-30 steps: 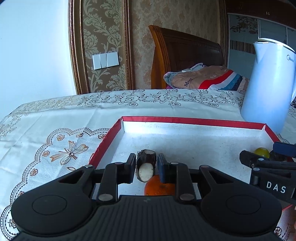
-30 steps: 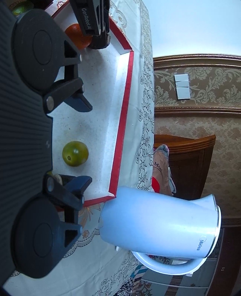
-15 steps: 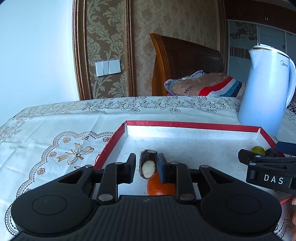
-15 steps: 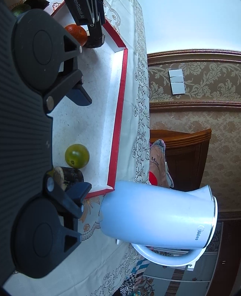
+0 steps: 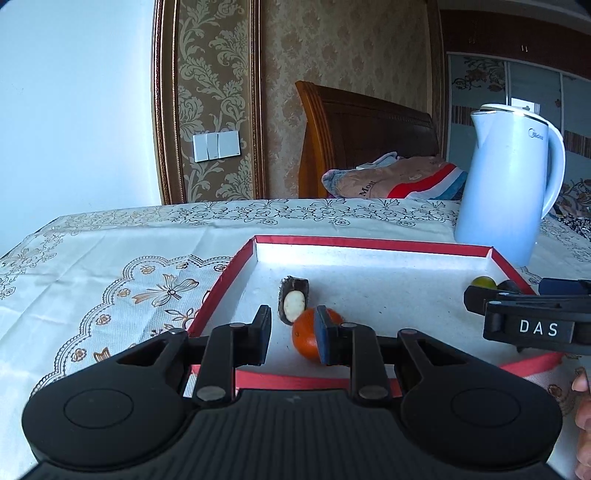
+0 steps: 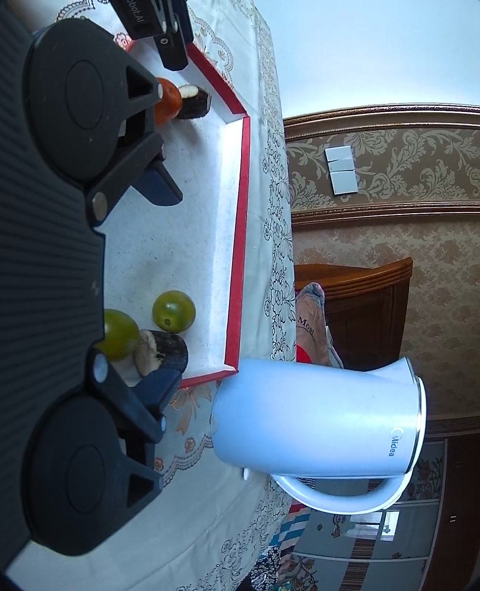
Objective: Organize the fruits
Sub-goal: 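Withdraw both tools from the tray back toward the remaining fruits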
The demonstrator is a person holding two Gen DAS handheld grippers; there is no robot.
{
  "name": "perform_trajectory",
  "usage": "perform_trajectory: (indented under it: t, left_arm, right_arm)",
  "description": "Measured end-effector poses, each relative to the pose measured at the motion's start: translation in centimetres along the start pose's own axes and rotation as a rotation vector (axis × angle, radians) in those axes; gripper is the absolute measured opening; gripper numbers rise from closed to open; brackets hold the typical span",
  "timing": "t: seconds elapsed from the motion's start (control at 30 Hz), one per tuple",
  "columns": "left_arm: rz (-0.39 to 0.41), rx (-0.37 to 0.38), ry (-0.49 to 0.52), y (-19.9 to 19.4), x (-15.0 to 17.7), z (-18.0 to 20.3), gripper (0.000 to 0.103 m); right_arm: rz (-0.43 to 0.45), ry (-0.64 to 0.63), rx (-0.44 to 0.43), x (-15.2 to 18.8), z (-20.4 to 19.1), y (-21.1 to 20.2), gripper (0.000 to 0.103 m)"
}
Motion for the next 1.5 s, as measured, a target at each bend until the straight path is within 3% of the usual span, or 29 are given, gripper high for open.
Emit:
perform_trajectory:
  t: [0.4,0.7,1.03,1.17,1.3,1.37,1.5]
  left_arm:
    - [-0.007,0.054,-0.01,-2.9,1.9,0.5,0.024]
    - [-0.022,0.063,-0.007,-5.3,4.0,-0.1,0.025]
    - [-0.048,0.148,-0.116,-5.4,4.4,-1.3,0.026]
    - [-0.041,0.103,-0.142,-5.2,4.3,-2.2,0.026]
    - [-0.054,0.209,-0.217,-4.3,3.8,-2.3,0.026]
    - [-0.077,0.188,-0.201,-3.3,3.7,-2.1,0.026]
    - [-0.096,0.11,-0.124,-2.8,3.9,-1.9,0.047]
  right_arm:
    - [-0.001,0.025,-0.043,1.3,0.6,-2.9,0.096]
    - [-0.031,0.019,-0.123,4.1,1.5,-5.8,0.097]
    - [-0.058,0.035,-0.181,4.9,2.1,-6.9,0.096]
    - [-0.059,0.047,-0.18,4.9,2.4,-7.0,0.096]
    - [-0.076,0.045,-0.184,5.0,2.3,-6.7,0.096]
    - [-0.077,0.043,-0.182,5.0,2.2,-6.6,0.096]
    - [-0.08,0.043,-0.179,5.1,2.2,-6.6,0.096]
Point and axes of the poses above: each gripper's, at about its wrist camera, not at the fingertips, and y roughly the way its jaws point, z to its right, x to its underside, the point moved 6 cm from there along y, roughly the way its jaws point, and after that the axes turned 12 degrees about x, right-handed, at the moved point
